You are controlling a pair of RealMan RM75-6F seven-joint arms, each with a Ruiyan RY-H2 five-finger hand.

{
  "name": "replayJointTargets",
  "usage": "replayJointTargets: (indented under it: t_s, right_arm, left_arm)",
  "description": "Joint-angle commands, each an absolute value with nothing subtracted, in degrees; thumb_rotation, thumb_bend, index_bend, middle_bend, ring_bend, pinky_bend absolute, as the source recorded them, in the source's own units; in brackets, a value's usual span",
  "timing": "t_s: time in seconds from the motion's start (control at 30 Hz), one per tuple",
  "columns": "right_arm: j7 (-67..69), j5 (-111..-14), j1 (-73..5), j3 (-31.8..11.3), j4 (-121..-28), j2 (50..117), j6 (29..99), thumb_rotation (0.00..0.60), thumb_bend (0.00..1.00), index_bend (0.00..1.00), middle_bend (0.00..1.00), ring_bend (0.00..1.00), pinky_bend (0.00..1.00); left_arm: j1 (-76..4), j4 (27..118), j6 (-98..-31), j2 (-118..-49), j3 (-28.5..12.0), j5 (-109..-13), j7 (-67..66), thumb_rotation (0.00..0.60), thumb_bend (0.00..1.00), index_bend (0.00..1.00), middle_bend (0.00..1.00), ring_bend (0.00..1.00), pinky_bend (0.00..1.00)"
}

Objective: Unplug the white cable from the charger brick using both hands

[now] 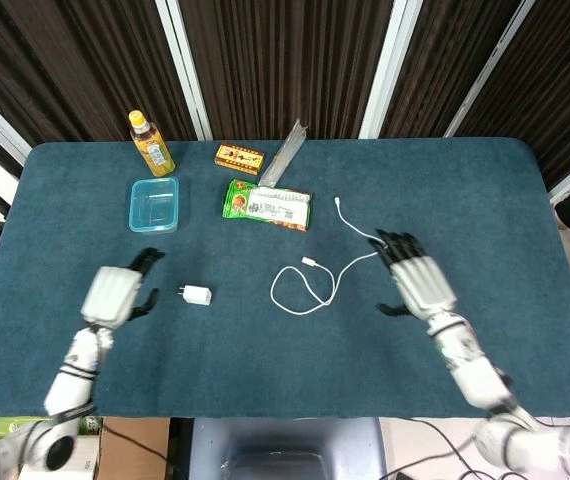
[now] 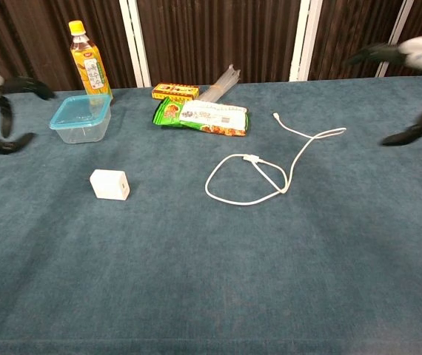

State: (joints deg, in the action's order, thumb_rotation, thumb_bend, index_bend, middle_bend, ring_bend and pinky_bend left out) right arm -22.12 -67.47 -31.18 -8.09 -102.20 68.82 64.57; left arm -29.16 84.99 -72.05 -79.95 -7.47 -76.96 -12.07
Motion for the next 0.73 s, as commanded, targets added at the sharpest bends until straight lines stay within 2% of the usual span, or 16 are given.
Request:
replayJointTargets:
  t_s: [0.03,0.17,0.3,0.47,0.73]
  right_arm:
    - [-23.4,-75.1,-19.6,-1.2,-106.5,62.3,79.4,0.6,0.27,0.0,0.0,0.0,0.0]
    - [-17.4,-78.3,-13.0,1.8,-101.6,63.5,86.0,0.6,0.27,0.0,0.0,0.0,0.0]
    - [-10.2,-79.5,-9.3,2.3,-96.5,65.0,89.1,0.6,0.27,0.0,0.0,0.0,0.0]
    - [-10.0,-82.5,-8.0,1.9,-94.3,66.3,90.8,0.6,0.27,0.0,0.0,0.0,0.0]
    - [-9.1,-82.4,-7.2,0.3,-93.8,65.7,90.2,0.6,0.27,0.0,0.0,0.0,0.0]
  left_arm:
    - [-21.3,88.3,-77.2,-71.7,-3.2,-78.3,-5.0,0.6,0.44,0.13,0.05,0.0,0.01]
    - [-15.4,86.8,-80.8,-70.7,0.1,-77.9,-2.7,0.6,0.44,0.09,0.0,0.0,0.0]
    - [-13.0,87.6,-80.5,-69.1,2.2,-77.6,-3.6,0.6,0.44,0.04,0.0,0.0,0.0]
    - [-11.8,88.8,-83.1,-67.6,2.5,-81.6,-2.2,0.6,0.43,0.02,0.0,0.0,0.0]
    - [-10.2,88.8,-85.3,-67.4,0.5,-81.5,-1.6,0.6,0.43,0.02,0.0,0.0,0.0]
